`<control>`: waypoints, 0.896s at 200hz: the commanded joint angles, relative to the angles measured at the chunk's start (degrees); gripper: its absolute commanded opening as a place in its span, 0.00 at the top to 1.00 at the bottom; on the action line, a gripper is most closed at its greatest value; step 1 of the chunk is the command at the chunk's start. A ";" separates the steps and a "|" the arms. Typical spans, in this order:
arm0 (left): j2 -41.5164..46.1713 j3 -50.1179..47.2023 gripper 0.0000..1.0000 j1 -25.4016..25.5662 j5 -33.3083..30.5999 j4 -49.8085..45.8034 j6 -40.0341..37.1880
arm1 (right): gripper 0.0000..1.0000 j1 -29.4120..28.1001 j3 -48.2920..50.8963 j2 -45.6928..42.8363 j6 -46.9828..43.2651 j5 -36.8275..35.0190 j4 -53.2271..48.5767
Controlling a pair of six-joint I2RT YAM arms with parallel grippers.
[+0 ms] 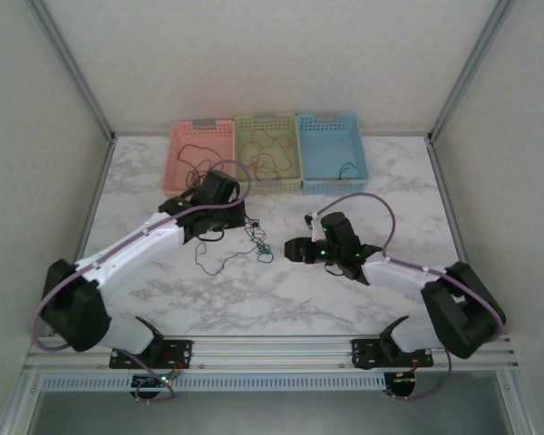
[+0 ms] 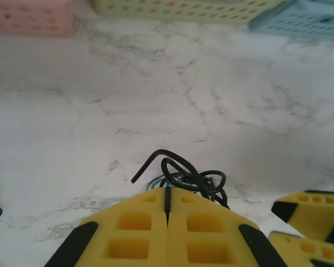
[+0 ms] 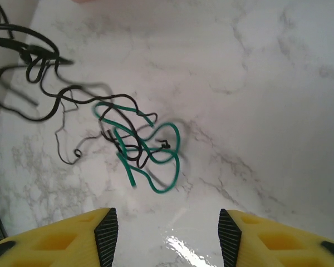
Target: Untangle the cables
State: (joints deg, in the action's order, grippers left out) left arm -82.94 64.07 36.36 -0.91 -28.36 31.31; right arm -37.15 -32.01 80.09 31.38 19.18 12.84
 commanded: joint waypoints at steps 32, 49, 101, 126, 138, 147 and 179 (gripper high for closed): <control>-5.27 -7.60 1.00 -5.79 -0.16 8.61 4.12 | 0.48 -2.79 -3.23 8.35 4.37 -0.58 3.04; -5.59 -9.61 1.00 -6.71 -0.87 9.53 4.72 | 0.48 -3.69 -4.52 10.17 4.61 -0.59 2.89; -5.86 -12.48 1.00 -7.87 -2.35 10.73 4.75 | 0.49 -4.75 -8.75 14.90 6.89 -1.48 2.63; -5.40 -12.91 1.00 -7.88 -2.32 10.83 4.55 | 0.51 -5.39 -11.23 17.45 7.86 -1.07 2.13; -5.14 -12.98 1.00 -7.88 -2.31 10.65 4.38 | 0.53 -5.38 -12.86 18.67 7.83 -1.05 1.14; -4.96 -13.01 1.00 -7.93 -2.36 10.53 4.21 | 0.53 -5.35 -13.57 19.39 8.07 -0.92 0.89; -4.31 -13.31 1.00 -8.15 -2.35 10.33 3.93 | 0.57 -6.80 -14.71 20.10 8.66 -1.16 0.77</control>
State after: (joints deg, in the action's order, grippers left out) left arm -88.29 51.70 28.75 -2.20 -18.37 34.79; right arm -43.11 -44.99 99.11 39.11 18.50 14.28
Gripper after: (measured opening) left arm 0.050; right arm 0.440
